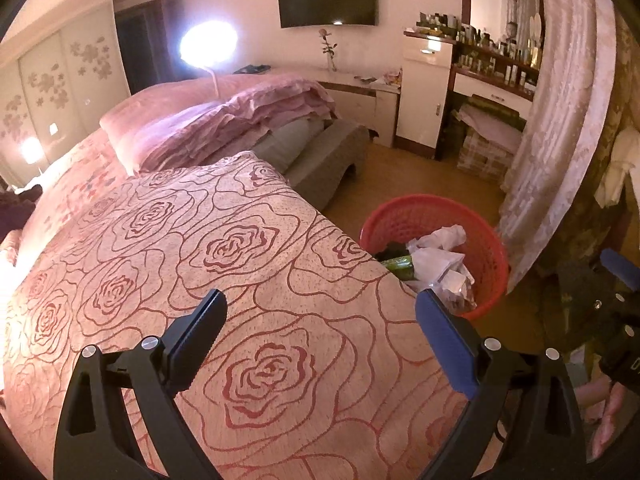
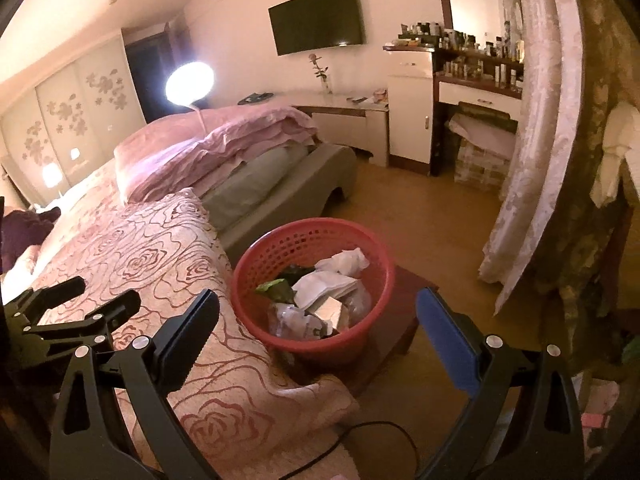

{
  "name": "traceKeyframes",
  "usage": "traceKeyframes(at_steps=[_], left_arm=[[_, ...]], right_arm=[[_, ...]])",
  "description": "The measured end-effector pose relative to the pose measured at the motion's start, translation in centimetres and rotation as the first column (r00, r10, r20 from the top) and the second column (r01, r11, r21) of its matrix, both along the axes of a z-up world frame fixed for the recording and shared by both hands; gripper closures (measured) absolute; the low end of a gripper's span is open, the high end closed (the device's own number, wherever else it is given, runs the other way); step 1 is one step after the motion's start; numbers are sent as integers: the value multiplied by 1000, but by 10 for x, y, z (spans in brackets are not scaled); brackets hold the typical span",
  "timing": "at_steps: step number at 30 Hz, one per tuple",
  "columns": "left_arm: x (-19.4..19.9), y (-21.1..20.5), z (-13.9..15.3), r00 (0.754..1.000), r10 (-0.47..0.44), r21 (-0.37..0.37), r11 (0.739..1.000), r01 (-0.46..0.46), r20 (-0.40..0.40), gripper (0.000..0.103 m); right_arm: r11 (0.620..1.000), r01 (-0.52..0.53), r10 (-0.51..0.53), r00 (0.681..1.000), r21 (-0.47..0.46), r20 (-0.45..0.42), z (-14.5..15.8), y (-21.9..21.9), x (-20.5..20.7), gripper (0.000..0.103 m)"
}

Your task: Collect trash

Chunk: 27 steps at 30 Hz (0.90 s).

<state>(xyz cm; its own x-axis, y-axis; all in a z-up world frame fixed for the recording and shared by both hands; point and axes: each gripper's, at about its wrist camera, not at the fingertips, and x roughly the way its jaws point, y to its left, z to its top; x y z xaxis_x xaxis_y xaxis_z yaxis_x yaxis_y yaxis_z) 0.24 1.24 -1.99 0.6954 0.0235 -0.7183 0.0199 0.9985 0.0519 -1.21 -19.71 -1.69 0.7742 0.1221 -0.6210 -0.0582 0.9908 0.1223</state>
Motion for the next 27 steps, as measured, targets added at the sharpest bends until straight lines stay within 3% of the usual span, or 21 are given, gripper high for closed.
traceKeyframes(at_steps=[27], left_arm=[[-18,-1,4,1000,11,-17,1000,-10,13,10]], right_arm=[[1000,-1,1,1000,-4,6,4,0,-9,7]])
